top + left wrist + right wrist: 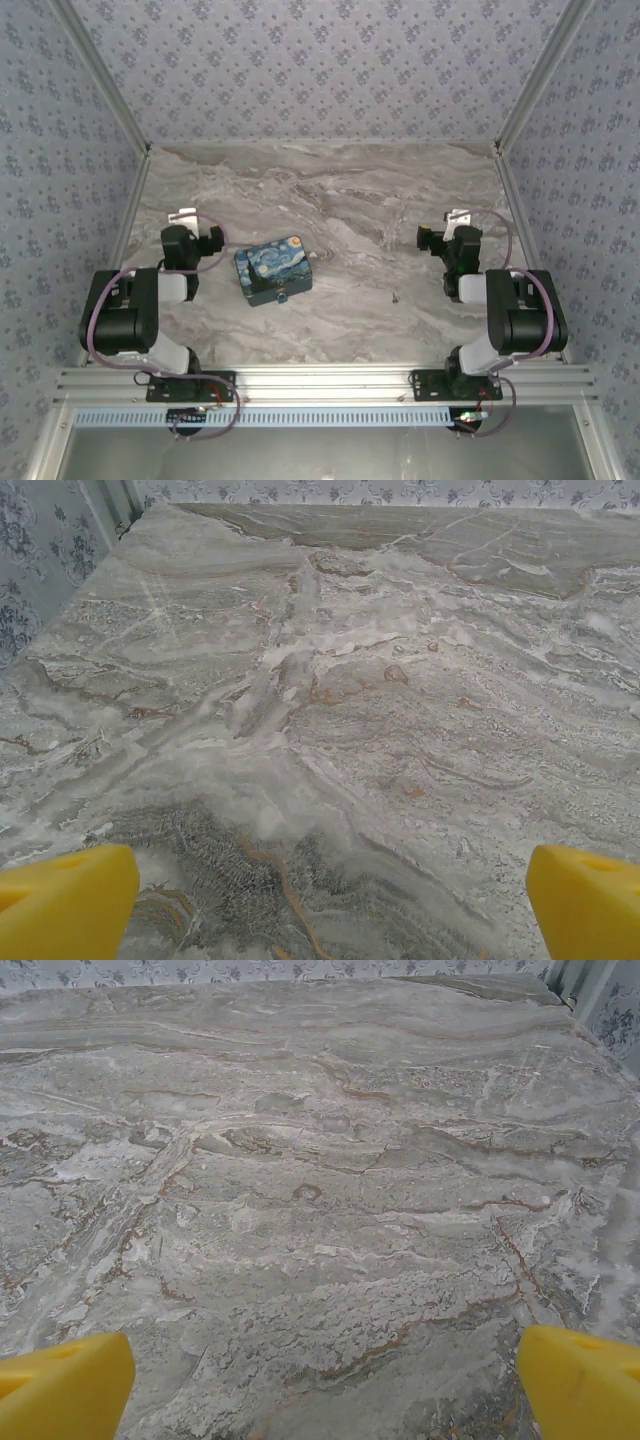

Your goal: Unlock the padlock with the key

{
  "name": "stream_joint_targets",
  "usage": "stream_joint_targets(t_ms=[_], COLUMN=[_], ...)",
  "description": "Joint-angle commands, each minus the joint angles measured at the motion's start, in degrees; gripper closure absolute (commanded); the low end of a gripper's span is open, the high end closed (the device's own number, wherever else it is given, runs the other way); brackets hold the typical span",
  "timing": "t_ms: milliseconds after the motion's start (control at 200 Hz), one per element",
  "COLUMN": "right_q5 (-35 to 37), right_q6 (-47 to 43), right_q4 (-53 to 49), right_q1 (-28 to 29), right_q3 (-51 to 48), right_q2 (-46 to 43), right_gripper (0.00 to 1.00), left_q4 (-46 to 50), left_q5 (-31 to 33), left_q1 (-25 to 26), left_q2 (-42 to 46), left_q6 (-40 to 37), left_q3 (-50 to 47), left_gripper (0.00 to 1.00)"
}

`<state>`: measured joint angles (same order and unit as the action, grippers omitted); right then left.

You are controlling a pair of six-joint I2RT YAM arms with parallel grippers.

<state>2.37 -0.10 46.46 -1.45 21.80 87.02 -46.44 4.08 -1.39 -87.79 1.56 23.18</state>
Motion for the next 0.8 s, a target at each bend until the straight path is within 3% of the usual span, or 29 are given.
stream_joint_targets(t_ms=[0,795], right_q5=[1.3,0.7], right_q6=[-1.0,-0.9], right_q4=[0.0,-0.2], right_q1=[0.2,-0.1], right_q3=[0.4,0.6], right_q2=[0.1,0.1], right_gripper=[0.0,0.0], left_q4=[-0.2,-0.1], left_q5=[-0.5,-0.5], left_q1=[0.4,0.4], left_q2=[0.0,0.0], left_q6=[0.3,0.4], left_q3=[0.3,0.5], left_gripper=[0.01,0.01])
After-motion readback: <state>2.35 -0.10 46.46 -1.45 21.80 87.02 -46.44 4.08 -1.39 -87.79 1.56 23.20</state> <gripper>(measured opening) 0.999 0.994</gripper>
